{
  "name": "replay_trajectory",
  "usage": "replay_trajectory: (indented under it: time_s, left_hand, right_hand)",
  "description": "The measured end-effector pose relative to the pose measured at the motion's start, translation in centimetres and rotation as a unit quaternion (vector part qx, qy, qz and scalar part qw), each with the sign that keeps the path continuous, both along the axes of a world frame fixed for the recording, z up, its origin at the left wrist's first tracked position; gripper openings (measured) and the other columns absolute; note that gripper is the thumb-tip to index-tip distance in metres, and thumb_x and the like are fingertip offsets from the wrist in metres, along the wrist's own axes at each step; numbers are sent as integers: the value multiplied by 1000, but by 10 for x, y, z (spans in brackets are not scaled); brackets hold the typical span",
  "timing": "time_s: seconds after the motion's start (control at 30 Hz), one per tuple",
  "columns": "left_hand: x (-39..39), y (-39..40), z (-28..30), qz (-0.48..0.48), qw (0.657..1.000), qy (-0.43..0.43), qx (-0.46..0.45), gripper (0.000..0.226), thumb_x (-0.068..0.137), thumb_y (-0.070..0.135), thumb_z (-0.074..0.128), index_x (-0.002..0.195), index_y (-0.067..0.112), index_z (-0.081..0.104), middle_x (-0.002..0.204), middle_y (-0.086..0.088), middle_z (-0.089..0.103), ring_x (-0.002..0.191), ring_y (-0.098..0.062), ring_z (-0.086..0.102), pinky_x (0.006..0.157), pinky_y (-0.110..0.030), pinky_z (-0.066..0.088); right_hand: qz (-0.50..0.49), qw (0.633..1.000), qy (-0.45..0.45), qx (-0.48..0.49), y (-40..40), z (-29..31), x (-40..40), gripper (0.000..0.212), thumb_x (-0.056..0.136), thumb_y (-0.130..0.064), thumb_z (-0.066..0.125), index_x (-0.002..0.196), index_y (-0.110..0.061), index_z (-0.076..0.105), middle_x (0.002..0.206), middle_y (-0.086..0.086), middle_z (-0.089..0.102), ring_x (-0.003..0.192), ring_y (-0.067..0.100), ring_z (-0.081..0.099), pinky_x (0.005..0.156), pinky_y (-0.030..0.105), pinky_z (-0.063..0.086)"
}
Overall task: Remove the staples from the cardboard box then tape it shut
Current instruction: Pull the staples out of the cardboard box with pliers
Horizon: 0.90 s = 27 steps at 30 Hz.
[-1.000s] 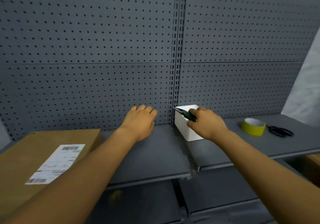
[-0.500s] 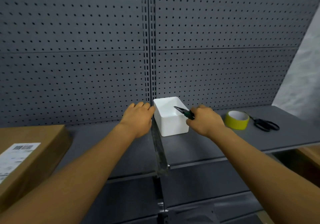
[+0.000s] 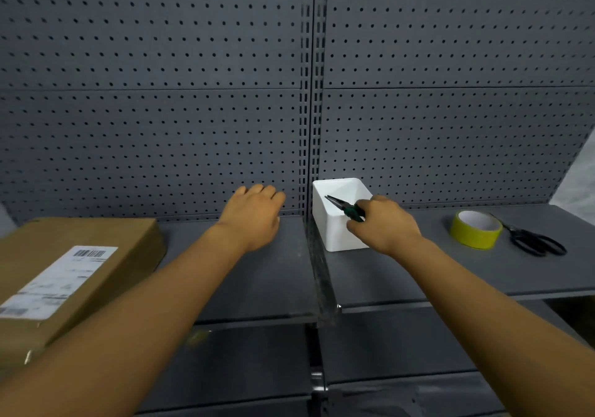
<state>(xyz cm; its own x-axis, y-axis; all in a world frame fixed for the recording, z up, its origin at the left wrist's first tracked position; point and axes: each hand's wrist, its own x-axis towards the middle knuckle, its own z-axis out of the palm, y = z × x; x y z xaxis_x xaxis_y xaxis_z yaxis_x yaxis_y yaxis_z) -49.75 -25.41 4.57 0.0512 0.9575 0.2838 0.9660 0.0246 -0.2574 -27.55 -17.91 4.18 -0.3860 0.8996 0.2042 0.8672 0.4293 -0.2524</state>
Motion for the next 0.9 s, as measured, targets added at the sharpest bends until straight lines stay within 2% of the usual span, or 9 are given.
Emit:
replay_trajectory:
  time_s: [0.17, 0.37, 0.53, 0.7, 0.8, 0.9]
  left_hand:
    - [-47, -34, 15, 35, 999, 1, 10, 38, 98, 29, 40, 133, 16, 43, 131, -3, 49, 121, -22, 43, 102, -36, 34]
    - [-121, -94, 28, 78, 997, -8, 24, 36, 97, 32, 40, 130, 18, 44, 128, -1, 49, 120, -21, 43, 100, -37, 33]
    - [-190, -154, 28, 106, 994, -14, 17, 39, 98, 31, 39, 135, 18, 42, 132, -2, 49, 122, -22, 43, 102, -38, 34]
    - [-257, -210, 18, 127, 991, -41, 8, 40, 97, 31, 39, 136, 22, 42, 134, -1, 49, 122, -21, 42, 101, -38, 32]
    - [-290, -237, 9, 144, 988, -53, -16, 40, 97, 32, 39, 135, 21, 43, 135, -2, 49, 122, -23, 42, 100, -38, 32]
    - [-312, -257, 3, 151, 986, -58, -37, 40, 96, 33, 39, 134, 19, 44, 136, -4, 49, 122, -24, 43, 101, -39, 32]
  right_hand:
    - [46, 999, 12, 11, -21, 6, -45, 29, 88, -39, 52, 102, -14, 61, 97, 2, 47, 91, 25, 52, 66, 30, 40]
    - [86, 996, 19, 30, -63, 15, -114, 32, 87, -40, 54, 107, -16, 62, 104, 7, 52, 97, 28, 54, 73, 32, 45]
    - [108, 994, 20, 11, -113, 15, -179, 34, 90, -41, 53, 114, -18, 59, 111, 9, 52, 94, 29, 53, 76, 35, 48]
    - [116, 993, 21, 7, -165, 5, -240, 37, 91, -41, 51, 119, -18, 57, 114, 8, 52, 89, 24, 49, 72, 33, 44]
    - [113, 993, 24, 1, -193, -2, -266, 36, 90, -44, 51, 114, -18, 59, 112, 7, 52, 89, 24, 50, 72, 33, 44]
    - [117, 993, 31, -13, -215, -3, -284, 28, 88, -47, 51, 95, -21, 58, 103, 4, 51, 87, 24, 52, 70, 33, 44]
